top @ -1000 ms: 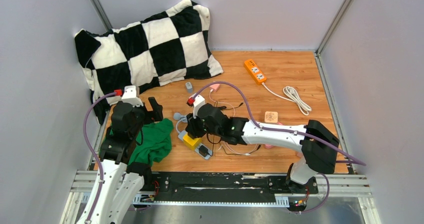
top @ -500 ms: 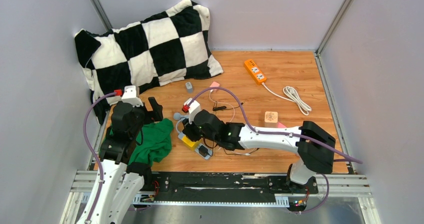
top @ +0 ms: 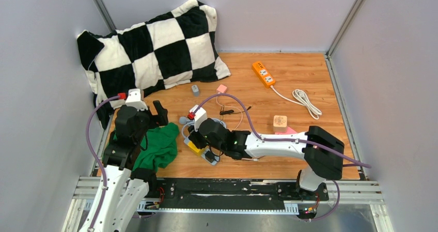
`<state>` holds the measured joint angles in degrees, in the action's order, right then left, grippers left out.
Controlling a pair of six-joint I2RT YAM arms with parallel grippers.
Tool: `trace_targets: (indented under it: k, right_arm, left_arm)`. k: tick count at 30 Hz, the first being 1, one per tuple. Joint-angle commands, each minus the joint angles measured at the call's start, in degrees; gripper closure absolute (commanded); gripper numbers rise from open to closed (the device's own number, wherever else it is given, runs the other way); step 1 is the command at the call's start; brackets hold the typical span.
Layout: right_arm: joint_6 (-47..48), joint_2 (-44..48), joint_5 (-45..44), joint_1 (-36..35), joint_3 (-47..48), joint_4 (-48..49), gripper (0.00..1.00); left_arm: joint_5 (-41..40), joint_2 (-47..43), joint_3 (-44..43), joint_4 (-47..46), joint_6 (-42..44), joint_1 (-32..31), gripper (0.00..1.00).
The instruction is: Insert the plug
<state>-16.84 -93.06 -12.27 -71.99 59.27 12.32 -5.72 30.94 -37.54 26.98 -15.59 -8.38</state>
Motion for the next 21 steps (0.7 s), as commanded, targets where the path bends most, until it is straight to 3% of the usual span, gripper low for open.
trace_targets:
  k: [1, 5, 10, 16, 17, 18, 21]
  right_arm:
    - [-1.5, -2.8, 1.7, -1.8, -3.1, -13.7, 1.0]
    - [-0.1, 0.7, 1.9, -0.9, 1.7, -15.3, 1.0]
    - [0.7, 6.0, 5.0, 1.8, 6.3, -16.2, 1.0]
    - [1.6, 10.3, 4.7, 4.1, 7.2, -17.0, 1.0]
    - [1.7, 10.5, 4.3, 4.4, 7.2, -17.9, 0.72]
    - [1.5, 10.7, 4.2, 4.5, 6.9, -18.2, 0.67]
    - [1.5, 9.9, 6.0, 4.7, 6.1, -17.8, 0.63]
  left_arm:
    - [-0.7, -0.2, 0.5, 0.6, 0.8, 0.3, 0.0]
    - [0.9, -0.4, 0.8, -0.3, 1.4, 0.3, 0.0]
    - [-3.1, 0.5, -0.5, 1.9, -3.2, 0.3, 0.0]
    - [0.5, 2.5, -1.5, 1.9, -1.3, 0.3, 0.0]
    - [1.2, 2.6, -1.5, 1.6, -1.2, 0.3, 0.0]
    - [1.6, 2.6, -1.3, 1.4, -1.2, 0.3, 0.0]
    - [1.8, 2.9, -1.4, 1.7, -0.9, 0.3, 0.0]
